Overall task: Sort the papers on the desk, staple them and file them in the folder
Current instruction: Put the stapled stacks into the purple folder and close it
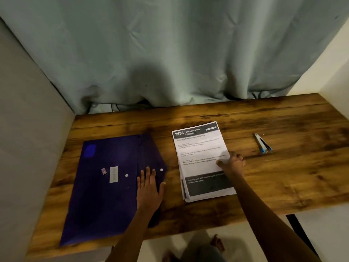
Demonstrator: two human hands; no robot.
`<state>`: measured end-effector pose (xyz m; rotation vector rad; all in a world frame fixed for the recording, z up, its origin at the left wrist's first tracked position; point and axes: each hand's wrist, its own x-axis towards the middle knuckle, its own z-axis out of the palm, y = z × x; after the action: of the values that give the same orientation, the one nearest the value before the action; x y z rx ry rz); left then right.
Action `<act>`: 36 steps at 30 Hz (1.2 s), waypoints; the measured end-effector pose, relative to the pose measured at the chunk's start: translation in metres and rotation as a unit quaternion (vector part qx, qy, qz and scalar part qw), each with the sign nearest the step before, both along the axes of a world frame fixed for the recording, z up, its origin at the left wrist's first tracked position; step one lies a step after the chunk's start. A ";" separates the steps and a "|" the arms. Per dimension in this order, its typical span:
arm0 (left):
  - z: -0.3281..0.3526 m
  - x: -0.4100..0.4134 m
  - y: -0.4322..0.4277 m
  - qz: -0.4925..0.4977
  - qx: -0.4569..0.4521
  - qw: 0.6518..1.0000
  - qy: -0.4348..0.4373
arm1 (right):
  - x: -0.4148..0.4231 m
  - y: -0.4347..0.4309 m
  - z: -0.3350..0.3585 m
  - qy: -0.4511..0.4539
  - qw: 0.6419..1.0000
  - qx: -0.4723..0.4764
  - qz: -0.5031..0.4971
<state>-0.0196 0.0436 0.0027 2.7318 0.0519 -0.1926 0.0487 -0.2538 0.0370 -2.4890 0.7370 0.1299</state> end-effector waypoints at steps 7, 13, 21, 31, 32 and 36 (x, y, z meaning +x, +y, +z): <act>-0.001 0.001 -0.002 0.008 0.011 1.000 -0.010 | -0.007 -0.015 -0.011 -0.033 0.994 0.061 -0.079; 0.003 0.000 0.002 0.003 0.069 0.997 -0.023 | -0.011 -0.023 0.007 -0.069 0.984 0.117 -0.111; 0.008 -0.001 0.011 0.001 0.097 0.995 0.003 | -0.014 -0.039 0.069 -0.128 0.979 0.157 -0.016; 0.008 0.001 0.017 0.051 -0.017 0.998 0.012 | 0.002 0.030 0.082 -0.092 0.921 0.378 -0.029; 0.009 0.001 0.017 0.053 -0.030 0.998 0.011 | 0.003 0.038 0.076 -0.086 0.924 0.372 -0.022; 0.011 0.003 0.022 0.054 -0.073 0.996 0.020 | 0.007 0.064 0.063 -0.070 0.952 0.297 -0.002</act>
<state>-0.0164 0.0654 0.0135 2.5706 0.1886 -0.2109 0.0554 -0.1902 0.0999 -1.8990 0.5435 0.1471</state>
